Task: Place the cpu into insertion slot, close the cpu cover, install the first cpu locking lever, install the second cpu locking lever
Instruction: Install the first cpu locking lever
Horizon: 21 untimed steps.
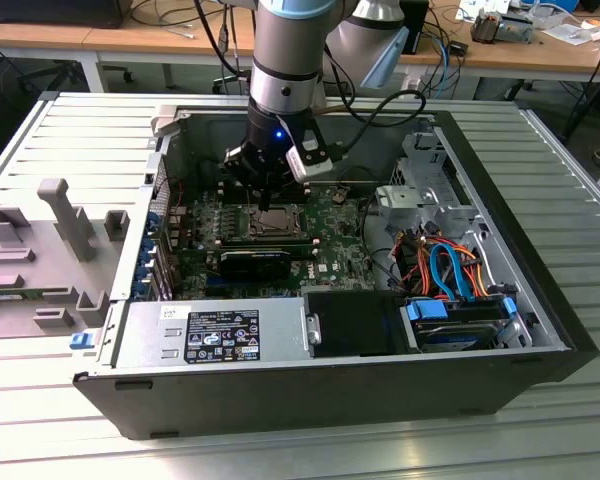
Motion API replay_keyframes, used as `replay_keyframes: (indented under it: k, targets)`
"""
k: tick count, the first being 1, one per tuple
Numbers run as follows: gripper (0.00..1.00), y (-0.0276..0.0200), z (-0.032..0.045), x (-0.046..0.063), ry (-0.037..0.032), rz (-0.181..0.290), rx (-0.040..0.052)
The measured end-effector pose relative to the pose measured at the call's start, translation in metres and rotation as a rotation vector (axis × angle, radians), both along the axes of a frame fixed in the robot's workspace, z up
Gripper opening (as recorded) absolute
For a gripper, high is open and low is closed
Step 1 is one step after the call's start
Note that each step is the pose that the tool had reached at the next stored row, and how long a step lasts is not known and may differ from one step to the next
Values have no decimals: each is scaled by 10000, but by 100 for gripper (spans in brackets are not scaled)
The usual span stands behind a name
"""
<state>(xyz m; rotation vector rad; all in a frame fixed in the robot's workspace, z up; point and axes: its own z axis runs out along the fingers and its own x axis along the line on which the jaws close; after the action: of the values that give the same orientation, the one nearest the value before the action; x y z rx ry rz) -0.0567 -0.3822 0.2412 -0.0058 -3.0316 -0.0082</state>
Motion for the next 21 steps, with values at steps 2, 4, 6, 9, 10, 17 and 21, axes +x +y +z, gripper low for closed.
replay_keyframes:
  k: [2, 4, 6, 9, 10, 17, 21]
  targets:
    - [11, 0, 1, 0, -1, 46, 3]
    - [11, 0, 2, 0, 0, 88, 4]
    - [11, 0, 3, 0, 0, 118, 6]
    - [11, 0, 5, 0, 0, 168, 9]
    - [11, 0, 5, 0, 0, 202, 13]
    - [11, 0, 8, 0, 0, 335, 33]
    - [11, 0, 11, 0, -1, 417, 41]
